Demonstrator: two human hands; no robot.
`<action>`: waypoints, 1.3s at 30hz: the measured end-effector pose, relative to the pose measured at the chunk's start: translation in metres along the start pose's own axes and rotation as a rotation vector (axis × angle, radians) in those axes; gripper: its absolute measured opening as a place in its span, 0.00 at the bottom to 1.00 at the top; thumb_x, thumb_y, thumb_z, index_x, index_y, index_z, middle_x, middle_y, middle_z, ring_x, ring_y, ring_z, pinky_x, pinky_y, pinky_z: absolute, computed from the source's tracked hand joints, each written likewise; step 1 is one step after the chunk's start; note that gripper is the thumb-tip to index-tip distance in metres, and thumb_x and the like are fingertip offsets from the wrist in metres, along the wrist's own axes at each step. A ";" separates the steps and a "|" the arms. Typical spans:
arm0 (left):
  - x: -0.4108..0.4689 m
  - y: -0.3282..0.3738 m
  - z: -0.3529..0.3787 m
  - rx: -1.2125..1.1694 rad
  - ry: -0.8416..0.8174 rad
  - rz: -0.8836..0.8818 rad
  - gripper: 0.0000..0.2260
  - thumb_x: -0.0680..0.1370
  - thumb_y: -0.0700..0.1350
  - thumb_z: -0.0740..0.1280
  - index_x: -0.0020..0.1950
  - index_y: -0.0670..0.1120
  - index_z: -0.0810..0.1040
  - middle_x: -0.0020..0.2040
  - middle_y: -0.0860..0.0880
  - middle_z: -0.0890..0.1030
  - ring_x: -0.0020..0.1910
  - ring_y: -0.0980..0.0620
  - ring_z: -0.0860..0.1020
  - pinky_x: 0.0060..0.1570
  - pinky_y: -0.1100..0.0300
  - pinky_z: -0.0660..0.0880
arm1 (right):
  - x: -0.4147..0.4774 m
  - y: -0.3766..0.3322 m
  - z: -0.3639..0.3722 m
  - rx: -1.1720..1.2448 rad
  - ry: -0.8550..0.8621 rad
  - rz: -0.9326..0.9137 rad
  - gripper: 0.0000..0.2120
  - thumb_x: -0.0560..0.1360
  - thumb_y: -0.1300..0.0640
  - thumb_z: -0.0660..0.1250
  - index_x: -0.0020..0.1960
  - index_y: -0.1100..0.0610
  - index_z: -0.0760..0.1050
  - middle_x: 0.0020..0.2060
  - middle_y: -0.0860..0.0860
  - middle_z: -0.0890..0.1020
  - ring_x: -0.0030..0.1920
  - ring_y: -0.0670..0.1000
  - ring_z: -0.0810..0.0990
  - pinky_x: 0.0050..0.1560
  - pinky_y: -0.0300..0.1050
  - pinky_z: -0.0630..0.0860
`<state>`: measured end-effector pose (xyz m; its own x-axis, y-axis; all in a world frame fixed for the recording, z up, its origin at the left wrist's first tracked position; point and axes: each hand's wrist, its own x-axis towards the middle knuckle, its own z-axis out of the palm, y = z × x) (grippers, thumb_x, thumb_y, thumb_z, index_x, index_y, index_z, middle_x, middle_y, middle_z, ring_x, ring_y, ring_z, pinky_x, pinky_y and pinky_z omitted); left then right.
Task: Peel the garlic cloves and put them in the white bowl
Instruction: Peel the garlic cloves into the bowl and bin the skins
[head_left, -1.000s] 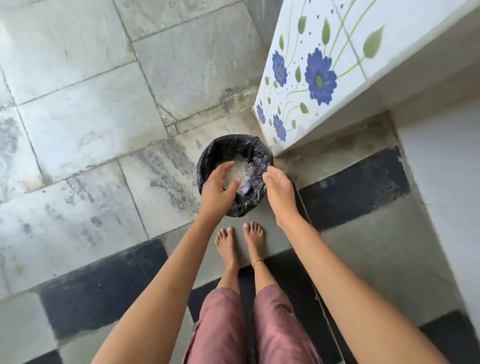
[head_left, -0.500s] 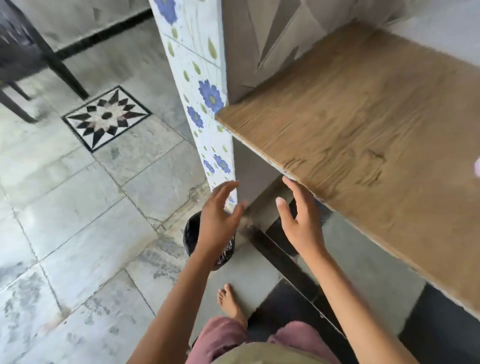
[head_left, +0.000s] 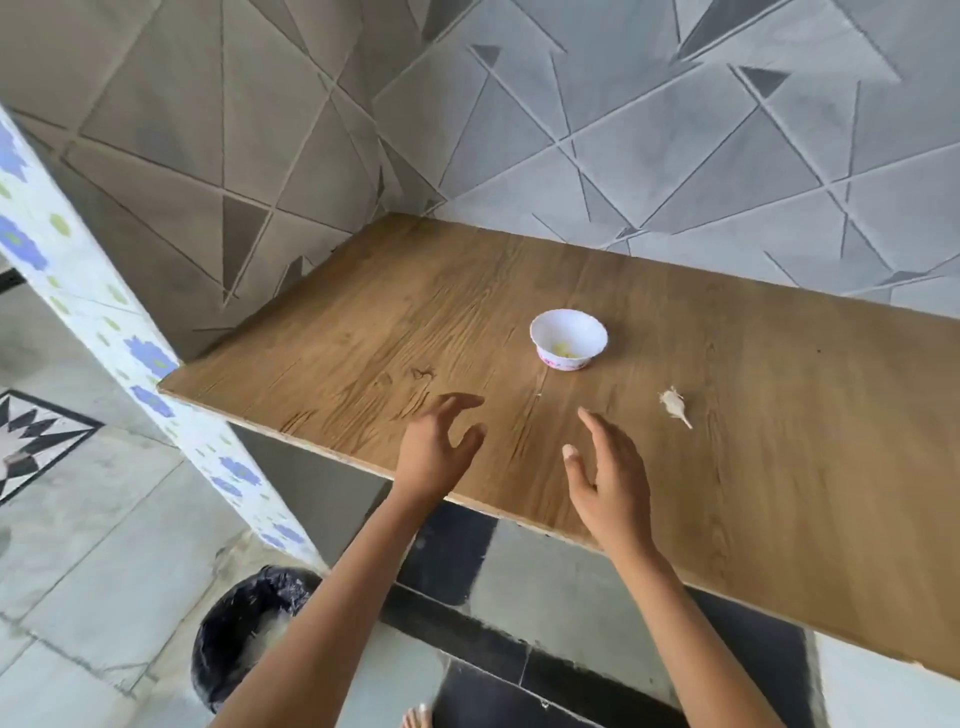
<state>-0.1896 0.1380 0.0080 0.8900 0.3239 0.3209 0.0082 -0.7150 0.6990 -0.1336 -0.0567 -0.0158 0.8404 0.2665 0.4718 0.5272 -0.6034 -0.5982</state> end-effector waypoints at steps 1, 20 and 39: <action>0.007 0.006 0.012 0.015 -0.017 0.003 0.11 0.75 0.43 0.70 0.57 0.46 0.81 0.56 0.49 0.81 0.54 0.50 0.79 0.53 0.62 0.71 | 0.001 0.012 -0.009 -0.041 -0.005 0.034 0.23 0.75 0.50 0.57 0.63 0.63 0.74 0.56 0.58 0.80 0.56 0.58 0.78 0.56 0.52 0.75; 0.116 -0.008 0.109 0.510 -0.315 0.173 0.08 0.78 0.37 0.60 0.52 0.40 0.78 0.48 0.43 0.79 0.45 0.43 0.78 0.38 0.55 0.73 | 0.004 0.085 -0.025 -0.525 -0.186 0.450 0.31 0.77 0.42 0.44 0.75 0.57 0.59 0.75 0.57 0.58 0.75 0.57 0.54 0.72 0.49 0.42; 0.208 0.042 0.117 0.625 -0.439 0.051 0.15 0.77 0.37 0.59 0.58 0.50 0.79 0.58 0.46 0.78 0.54 0.45 0.78 0.45 0.56 0.72 | 0.003 0.084 -0.025 -0.558 -0.166 0.473 0.27 0.76 0.43 0.51 0.65 0.59 0.73 0.66 0.60 0.74 0.66 0.62 0.72 0.66 0.57 0.58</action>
<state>0.0494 0.1024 0.0295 0.9946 0.0990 -0.0318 0.1027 -0.9822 0.1570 -0.0900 -0.1258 -0.0486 0.9928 -0.0322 0.1155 0.0008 -0.9615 -0.2747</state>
